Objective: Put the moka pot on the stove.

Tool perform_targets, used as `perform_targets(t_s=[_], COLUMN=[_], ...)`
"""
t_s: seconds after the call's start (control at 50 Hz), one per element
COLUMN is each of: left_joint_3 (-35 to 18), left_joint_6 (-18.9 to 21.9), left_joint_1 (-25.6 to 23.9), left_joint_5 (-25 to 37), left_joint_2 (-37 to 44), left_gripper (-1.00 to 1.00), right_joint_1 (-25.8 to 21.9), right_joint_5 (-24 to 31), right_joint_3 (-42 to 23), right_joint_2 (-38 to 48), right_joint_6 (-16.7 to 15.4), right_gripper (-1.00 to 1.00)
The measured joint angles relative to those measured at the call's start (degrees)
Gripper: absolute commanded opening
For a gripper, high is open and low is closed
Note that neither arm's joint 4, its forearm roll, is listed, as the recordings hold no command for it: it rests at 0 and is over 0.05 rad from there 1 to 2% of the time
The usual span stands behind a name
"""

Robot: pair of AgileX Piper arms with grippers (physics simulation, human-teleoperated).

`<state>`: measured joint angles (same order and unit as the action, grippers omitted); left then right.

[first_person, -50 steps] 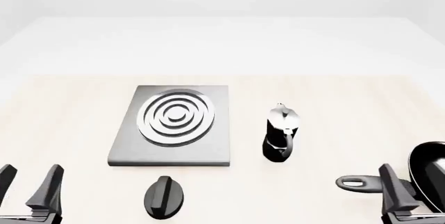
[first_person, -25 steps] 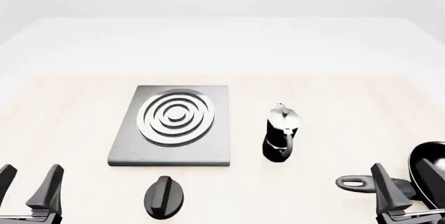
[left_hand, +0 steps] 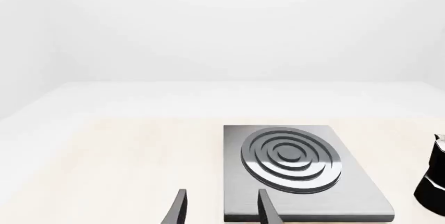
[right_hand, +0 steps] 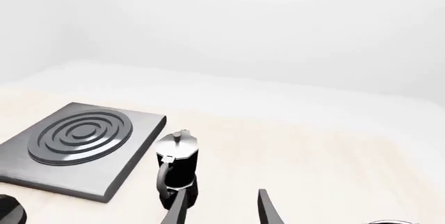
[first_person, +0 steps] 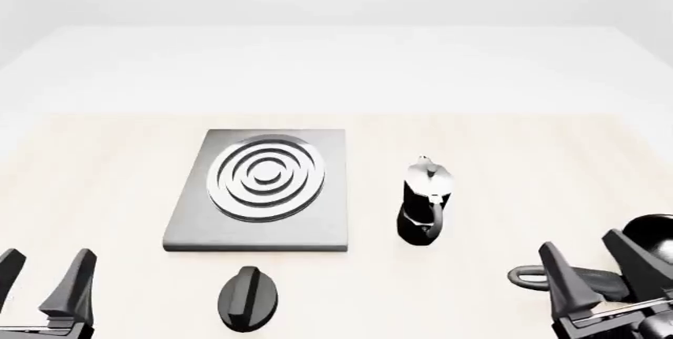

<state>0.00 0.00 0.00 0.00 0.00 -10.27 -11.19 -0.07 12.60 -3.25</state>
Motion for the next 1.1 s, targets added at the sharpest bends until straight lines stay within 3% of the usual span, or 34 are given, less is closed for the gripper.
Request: perform_targets(t_s=[1.1], left_joint_3=[0.0], left_joint_6=[0.0], left_joint_1=[0.0], left_joint_5=[0.0], left_joint_2=[0.0], left_gripper=[1.00], right_joint_1=[-11.3], right_joint_5=[-25.5], right_joint_3=[0.1], right_joint_2=[28.2], right_joint_6=[3.4], right_gripper=[1.00])
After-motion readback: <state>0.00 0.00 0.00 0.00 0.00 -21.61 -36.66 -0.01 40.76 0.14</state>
